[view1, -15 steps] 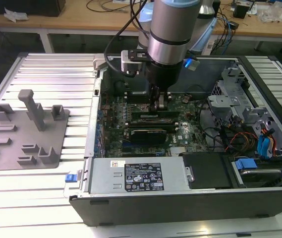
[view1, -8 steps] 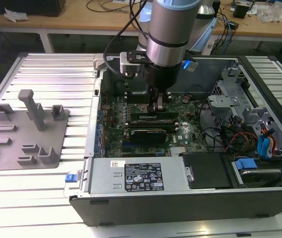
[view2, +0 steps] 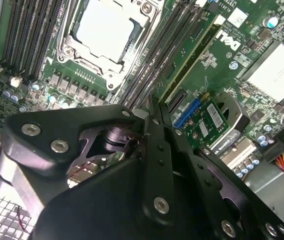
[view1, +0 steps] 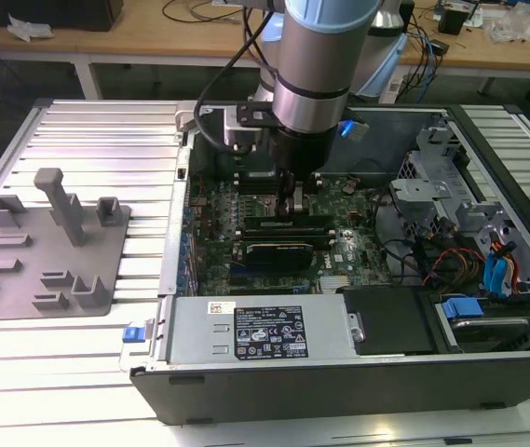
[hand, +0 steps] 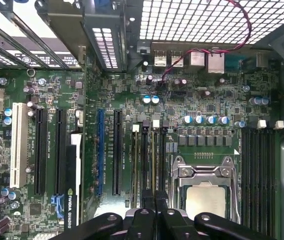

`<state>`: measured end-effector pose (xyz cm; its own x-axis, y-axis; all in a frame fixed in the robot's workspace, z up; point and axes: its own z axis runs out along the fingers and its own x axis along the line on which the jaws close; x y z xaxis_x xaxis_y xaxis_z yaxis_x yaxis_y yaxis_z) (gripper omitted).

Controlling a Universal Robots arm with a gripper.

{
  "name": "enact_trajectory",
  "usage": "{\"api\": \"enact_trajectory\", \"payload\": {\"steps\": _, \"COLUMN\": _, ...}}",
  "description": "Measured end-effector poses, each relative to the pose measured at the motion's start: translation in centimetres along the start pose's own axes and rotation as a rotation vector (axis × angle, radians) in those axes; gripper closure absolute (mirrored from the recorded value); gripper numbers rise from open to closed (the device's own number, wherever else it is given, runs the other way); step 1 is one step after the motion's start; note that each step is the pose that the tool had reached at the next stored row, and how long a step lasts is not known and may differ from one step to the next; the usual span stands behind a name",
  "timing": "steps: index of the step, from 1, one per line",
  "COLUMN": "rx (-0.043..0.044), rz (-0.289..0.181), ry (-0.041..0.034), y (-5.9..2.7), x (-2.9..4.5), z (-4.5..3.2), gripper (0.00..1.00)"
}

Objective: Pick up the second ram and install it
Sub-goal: 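Insert the second ram into the second slot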

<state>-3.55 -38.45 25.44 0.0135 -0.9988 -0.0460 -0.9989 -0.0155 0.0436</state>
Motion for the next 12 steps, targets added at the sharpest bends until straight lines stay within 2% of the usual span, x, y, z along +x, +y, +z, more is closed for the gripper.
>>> {"api": "enact_trajectory", "payload": {"steps": 3, "rx": 0.0001, "rz": 0.0, "ry": -0.0007, "y": -0.02, "x": -0.05, "z": 0.67, "gripper": 0.91}}
{"api": "enact_trajectory", "payload": {"steps": 9, "rx": 0.0001, "rz": 0.001, "ry": -0.0019, "y": -0.05, "x": -0.05, "z": 1.34, "gripper": 0.91}}
{"api": "enact_trajectory", "payload": {"steps": 12, "rx": 0.0002, "rz": 0.004, "ry": -0.0024, "y": -0.05, "x": -0.04, "z": 1.41, "gripper": 0.91}}
